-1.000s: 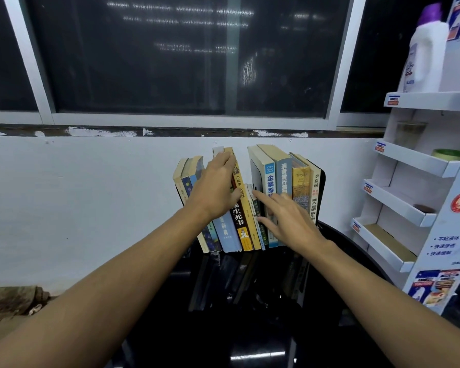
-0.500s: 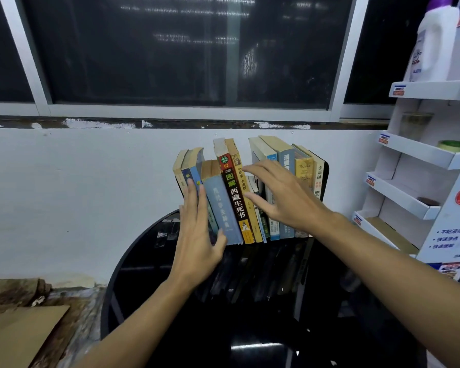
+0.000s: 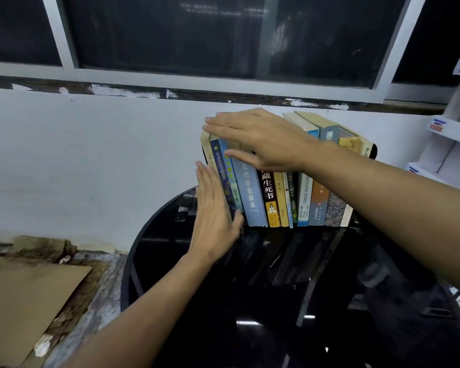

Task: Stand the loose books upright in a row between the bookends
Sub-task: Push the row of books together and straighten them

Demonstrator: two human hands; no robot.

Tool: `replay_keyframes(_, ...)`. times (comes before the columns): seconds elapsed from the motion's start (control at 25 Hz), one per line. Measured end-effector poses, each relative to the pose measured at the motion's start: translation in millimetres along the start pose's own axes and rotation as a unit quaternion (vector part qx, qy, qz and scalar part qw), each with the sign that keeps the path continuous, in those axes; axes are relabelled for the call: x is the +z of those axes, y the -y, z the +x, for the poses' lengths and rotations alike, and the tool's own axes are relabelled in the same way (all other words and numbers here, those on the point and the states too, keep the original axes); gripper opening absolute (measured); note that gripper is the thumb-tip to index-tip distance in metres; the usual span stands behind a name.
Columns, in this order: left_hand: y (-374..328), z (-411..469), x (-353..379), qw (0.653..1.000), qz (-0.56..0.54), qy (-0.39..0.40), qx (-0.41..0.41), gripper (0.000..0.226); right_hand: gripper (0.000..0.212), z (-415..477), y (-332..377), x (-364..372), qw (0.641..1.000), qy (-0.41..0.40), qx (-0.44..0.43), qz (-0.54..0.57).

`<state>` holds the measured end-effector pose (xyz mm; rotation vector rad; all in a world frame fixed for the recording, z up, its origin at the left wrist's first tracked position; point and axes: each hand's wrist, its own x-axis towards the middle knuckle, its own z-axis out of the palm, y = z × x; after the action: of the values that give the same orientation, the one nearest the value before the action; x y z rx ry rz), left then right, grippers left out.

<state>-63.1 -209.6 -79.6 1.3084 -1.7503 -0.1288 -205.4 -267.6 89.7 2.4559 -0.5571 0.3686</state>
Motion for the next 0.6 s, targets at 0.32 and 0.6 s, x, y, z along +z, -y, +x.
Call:
replay_keyframes(0.32,-8.7,6.4,17.8,0.998,-0.049,-0.017,0.022,0.115,0.055,-2.4,-24.1,7.8,0.997,0.026,-0.059,-0.043)
replay_keyframes(0.6,-16.7,13.5,34.4,0.999,-0.017,-0.031,0.018,0.115,0.053,-22.3,-40.7,4.8,0.996,0.019,-0.078,-0.033)
